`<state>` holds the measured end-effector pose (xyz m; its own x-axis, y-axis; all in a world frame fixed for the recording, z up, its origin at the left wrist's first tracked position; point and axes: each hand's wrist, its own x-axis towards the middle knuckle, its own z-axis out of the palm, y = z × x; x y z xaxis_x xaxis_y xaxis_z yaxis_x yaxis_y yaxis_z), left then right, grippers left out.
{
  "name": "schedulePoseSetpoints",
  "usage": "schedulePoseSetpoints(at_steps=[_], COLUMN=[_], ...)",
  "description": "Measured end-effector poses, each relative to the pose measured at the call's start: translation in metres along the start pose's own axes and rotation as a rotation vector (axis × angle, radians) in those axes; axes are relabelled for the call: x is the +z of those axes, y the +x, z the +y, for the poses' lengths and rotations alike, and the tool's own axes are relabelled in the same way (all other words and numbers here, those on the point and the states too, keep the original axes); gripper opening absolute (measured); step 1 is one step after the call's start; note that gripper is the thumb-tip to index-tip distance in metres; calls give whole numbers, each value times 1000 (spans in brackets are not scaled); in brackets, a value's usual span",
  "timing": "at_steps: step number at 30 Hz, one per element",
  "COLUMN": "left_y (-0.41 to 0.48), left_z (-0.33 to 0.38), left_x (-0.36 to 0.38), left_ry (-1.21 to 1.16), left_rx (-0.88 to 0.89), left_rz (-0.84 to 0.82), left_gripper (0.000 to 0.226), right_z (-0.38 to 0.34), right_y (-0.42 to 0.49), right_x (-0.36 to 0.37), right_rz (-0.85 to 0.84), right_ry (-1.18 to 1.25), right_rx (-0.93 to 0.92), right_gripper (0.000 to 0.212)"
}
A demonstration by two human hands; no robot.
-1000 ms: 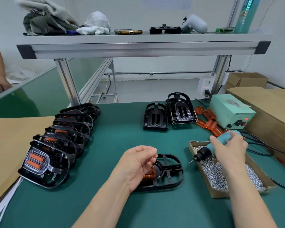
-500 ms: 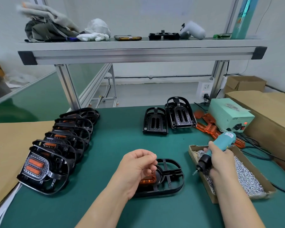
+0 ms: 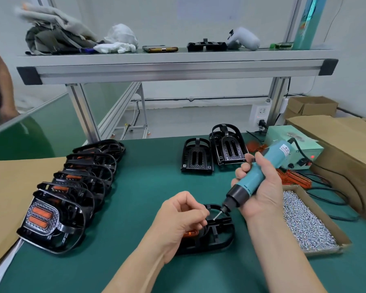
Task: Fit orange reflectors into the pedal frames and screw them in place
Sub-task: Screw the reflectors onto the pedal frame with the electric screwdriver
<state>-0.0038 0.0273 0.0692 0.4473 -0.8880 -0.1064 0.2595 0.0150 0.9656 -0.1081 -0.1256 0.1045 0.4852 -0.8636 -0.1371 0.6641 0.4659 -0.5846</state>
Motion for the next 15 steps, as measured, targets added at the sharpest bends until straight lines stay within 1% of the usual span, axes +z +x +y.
schedulePoseSetpoints(at_steps=[3,4,6,7,12,15], left_y=[-2,-2,-3,-3,-5,-5], left_z=[-4,-5,-7,-7,-8,-11], left_x=[-3,-3,-6,-7,-8,-7], left_ry=[-56,-74,-108,-121,-151,-72], left_rx=[32,37,41,41,30,29], left_rz=[-19,-10,32,48,96,164], left_gripper=[24,24,20,18,15,21], right_z=[7,10,13,15,21,26], right_y=[1,2,4,5,7,6], right_x=[11,13,16,17,19,18], right_rz=[60,77,94,99,111,118], right_ry=[0,2,14,20,4,-27], right_rx=[-54,-69,-102,-120,-201,-233], right_gripper=[29,29,17,15,16,20])
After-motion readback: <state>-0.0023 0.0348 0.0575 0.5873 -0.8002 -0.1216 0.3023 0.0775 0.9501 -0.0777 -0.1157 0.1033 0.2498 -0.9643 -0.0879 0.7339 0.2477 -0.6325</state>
